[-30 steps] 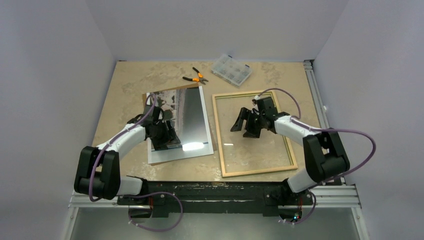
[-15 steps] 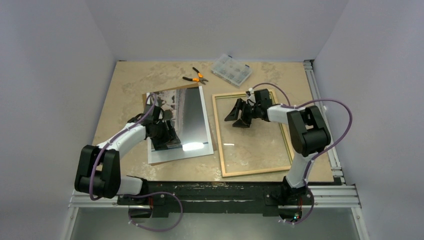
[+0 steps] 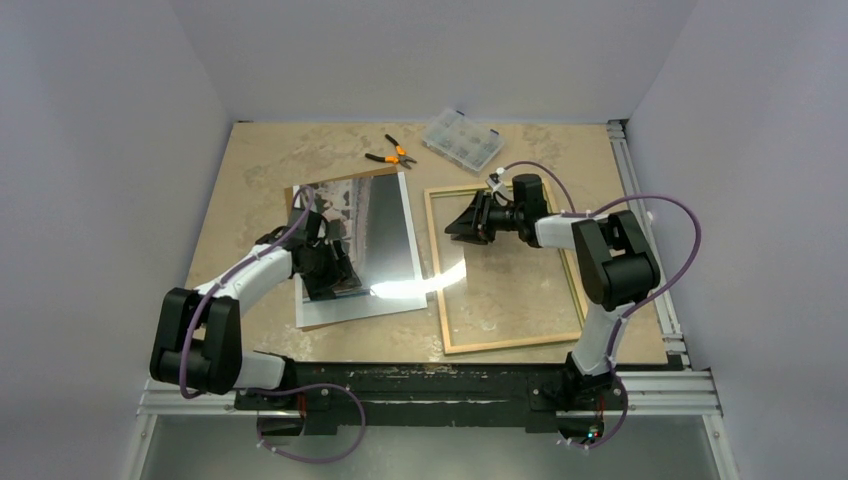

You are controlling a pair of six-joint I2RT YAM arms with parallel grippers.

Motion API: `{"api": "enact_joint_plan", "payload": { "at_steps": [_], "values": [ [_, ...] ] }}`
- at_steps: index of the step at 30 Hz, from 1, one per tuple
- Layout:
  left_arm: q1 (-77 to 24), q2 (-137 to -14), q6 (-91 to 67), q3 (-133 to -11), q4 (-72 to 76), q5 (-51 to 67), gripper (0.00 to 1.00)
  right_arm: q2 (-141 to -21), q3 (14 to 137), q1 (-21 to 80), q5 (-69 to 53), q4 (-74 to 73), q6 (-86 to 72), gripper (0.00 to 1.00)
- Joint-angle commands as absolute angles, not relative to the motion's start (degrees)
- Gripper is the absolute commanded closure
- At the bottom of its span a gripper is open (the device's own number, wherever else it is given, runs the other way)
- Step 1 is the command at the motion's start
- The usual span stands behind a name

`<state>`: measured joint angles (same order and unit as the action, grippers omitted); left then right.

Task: Put the photo into the frame
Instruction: Pick up the photo frame item at the center of the board.

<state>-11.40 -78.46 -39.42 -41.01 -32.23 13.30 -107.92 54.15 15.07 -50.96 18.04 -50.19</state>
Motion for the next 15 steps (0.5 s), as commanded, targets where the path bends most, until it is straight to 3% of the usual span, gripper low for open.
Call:
{"api": "enact_joint_plan", "payload": {
  "at_steps": [1,4,12,14,15],
  "values": [
    [-11.78,-79.71,-38.77,-41.92,-32.31,14.08,0.34,-107.91,55.03,16.11,-54.80,21.78,-52.19,0.66],
    [-11.78,-79.72,-38.68,-42.16,-32.45,14.07,0.34,-108.53,56.57,16.72,-53.22,17.35,-50.20,0.71],
    [-11.78,-79.90,-38.54,-42.54,-32.68,14.25,0.34,-109.07,58.71,17.48,-50.81,12.91,-48.27,0.70],
    [-11.78,-79.74,-38.43,-42.62,-32.84,14.16,0.34,-109.07,58.84,17.48,-50.50,12.92,-48.62,0.81],
    [-11.78,-79.76,-38.37,-42.70,-32.91,14.15,0.34,-109.07,58.92,17.49,-50.59,12.84,-48.77,0.93]
  ]
}}
